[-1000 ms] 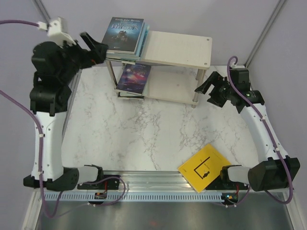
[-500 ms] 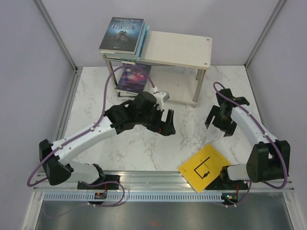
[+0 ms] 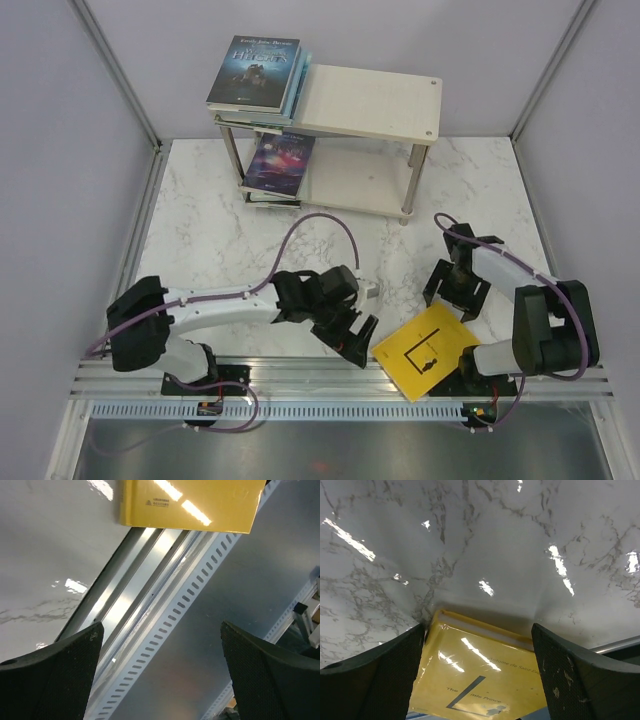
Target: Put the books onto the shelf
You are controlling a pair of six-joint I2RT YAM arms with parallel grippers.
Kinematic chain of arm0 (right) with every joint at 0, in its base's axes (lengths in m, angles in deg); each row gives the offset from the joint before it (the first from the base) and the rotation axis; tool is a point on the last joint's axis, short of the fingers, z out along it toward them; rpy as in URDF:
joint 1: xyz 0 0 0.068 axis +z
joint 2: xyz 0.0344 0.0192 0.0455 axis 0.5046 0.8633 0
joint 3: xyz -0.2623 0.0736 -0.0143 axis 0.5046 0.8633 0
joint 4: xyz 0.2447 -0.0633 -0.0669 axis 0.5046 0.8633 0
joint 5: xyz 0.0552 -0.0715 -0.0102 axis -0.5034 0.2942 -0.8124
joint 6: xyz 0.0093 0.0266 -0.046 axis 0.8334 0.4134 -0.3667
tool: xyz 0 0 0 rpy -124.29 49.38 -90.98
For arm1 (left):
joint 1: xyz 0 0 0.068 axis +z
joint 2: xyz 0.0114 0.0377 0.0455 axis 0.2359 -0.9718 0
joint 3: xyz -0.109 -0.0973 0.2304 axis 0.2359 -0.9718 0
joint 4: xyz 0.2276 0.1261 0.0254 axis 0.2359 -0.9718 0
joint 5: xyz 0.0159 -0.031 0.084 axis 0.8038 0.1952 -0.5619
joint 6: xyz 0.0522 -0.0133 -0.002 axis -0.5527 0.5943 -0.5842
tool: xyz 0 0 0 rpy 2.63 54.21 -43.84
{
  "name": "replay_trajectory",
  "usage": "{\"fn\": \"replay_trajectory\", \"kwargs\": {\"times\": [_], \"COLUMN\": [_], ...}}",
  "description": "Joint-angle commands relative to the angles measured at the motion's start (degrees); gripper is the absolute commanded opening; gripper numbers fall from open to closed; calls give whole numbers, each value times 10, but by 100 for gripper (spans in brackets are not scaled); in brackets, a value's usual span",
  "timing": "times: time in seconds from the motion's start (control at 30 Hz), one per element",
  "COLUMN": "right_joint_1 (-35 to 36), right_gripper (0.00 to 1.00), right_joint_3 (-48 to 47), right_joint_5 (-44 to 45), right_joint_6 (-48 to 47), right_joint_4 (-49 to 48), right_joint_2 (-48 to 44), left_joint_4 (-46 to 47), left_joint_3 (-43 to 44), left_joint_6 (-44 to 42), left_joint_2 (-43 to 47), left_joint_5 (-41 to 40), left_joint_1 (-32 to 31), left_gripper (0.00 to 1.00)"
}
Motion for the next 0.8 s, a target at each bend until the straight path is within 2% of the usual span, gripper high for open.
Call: {"fn": "replay_trajectory", "kwargs": {"times": [0.0,0.2,0.37,0.43,0.53,0.63,0.77], "right_joint_1": [2,4,15,32,75,132,210], "right_gripper": [91,90,89,88,86,86,86], "right_joint_3": [27,73,115,131,168,187,130], "right_joint_5": [-7,-49,-85,-129,-219,-259,-264], "right_joint_6": [6,16,39,67,139,207,279], "right_joint_4": [-43,-67,-86,-117,-210,-331,-435], "right_joint_2": [-3,-31,-57,-63,-73,-71,-37], "left_joint_4": [44,27,41,41,39,36,47], "left_joint_3": [16,81,111,121,121,88,-3], "left_joint_6": [-11,3,27,27,33,68,111], "left_joint_2": [-59,-177,-215,-224,-241,-237,-154], "left_joint_5": [-2,-151,-192,-208,-227,-234,-243], "left_joint_1": [-62,-147,-156,-157,-152,-134,-100], "left_gripper": [100,100,100,100,100,100,100]}}
